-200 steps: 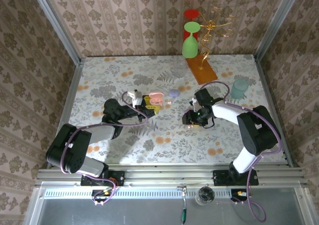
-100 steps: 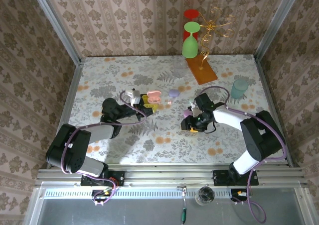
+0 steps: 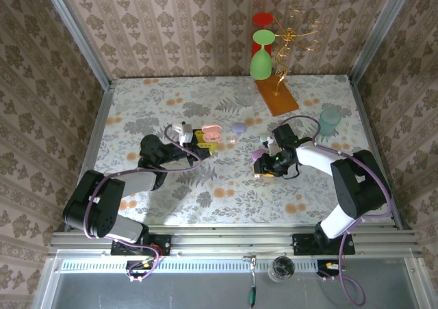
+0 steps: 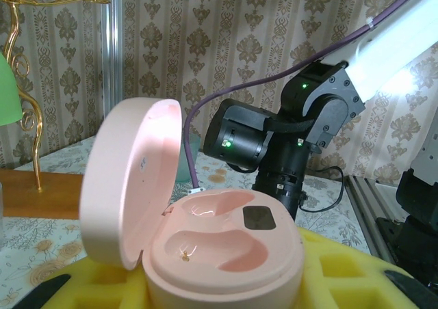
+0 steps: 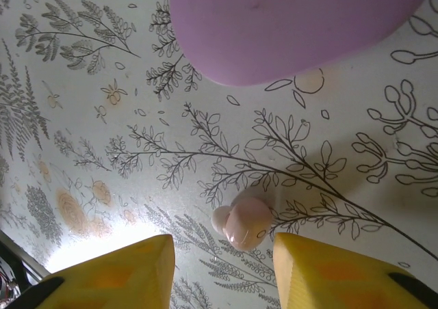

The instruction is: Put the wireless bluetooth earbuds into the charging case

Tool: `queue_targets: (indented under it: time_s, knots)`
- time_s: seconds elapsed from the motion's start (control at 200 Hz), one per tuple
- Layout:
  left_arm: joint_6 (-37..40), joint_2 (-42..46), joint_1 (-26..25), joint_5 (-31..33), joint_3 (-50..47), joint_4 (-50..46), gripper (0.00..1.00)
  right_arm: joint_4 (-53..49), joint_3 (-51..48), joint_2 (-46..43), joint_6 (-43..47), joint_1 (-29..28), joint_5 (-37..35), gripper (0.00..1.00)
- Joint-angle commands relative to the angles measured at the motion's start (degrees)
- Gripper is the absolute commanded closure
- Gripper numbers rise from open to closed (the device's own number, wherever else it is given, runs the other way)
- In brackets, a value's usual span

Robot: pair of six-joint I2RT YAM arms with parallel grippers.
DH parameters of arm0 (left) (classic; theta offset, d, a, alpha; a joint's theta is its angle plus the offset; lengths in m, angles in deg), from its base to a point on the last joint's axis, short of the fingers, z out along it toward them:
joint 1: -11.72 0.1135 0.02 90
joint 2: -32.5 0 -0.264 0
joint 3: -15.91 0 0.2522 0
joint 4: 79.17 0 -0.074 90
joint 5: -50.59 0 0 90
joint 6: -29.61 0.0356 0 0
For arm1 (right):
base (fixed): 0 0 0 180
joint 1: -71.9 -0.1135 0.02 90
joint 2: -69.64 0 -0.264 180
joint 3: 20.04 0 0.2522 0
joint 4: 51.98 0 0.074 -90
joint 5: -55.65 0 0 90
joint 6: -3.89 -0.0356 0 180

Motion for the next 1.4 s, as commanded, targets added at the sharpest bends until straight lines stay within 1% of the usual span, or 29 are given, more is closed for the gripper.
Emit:
queue_targets:
  time_s: [0.0,0.25,0.36,0.455,0.55,0.7,0.815,0.96,1.12,1.28,1.3,1.395]
  knots:
    - [0.9,1.8,0.3,-0.9,-0.7,1.8,0.65,0.7,0.5,1.6,-1.7,0.0,2.0,0.61]
    - [1.0,1.4,0.3,-1.2,-0.4,1.8,0.65,2.5,0.1,3.9,-4.1,0.5,1.4,0.68]
    - [1.0,1.3,0.3,-1.4,-0.4,1.8,0.65,3.7,0.3,5.6,-7.6,1.1,0.9,0.75]
    - [1.1,1.3,0.3,-1.4,-0.6,1.8,0.65,4.4,0.4,7.2,-9.8,1.6,1.7,0.76]
    - [1.2,1.5,0.3,-1.3,-1.0,1.8,0.65,3.5,0.6,7.6,-10.0,1.7,0.5,0.77]
    - [2.8,0.9,0.3,-0.4,-1.3,1.8,0.66,2.8,0.3,4.3,-10.0,1.6,-0.4,0.79]
    - [4.8,-0.1,0.4,2.2,-1.3,1.8,0.67,-0.5,1.3,-0.9,-8.9,1.1,-3.8,0.79]
    - [8.6,-1.8,0.1,6.9,-1.1,1.8,0.67,-5.8,4.9,-6.8,-7.4,-0.1,-7.0,0.80]
    - [11.8,-3.5,-0.6,9.2,-0.7,1.8,0.67,-10.9,10.7,-11.0,-6.7,-2.2,-8.0,0.80]
    - [14.6,-6.1,-0.7,11.9,0.1,1.8,0.68,-14.3,17.7,-10.8,-5.4,-4.9,-8.5,0.80]
    - [15.0,-6.5,-2.5,12.1,0.2,1.8,0.68,-14.9,18.6,-10.5,-5.1,-5.2,-8.8,0.80]
    - [16.5,-7.9,-3.5,13.0,0.7,1.8,0.68,-17.5,23.1,-9.1,-3.9,-6.9,-10.2,0.80]
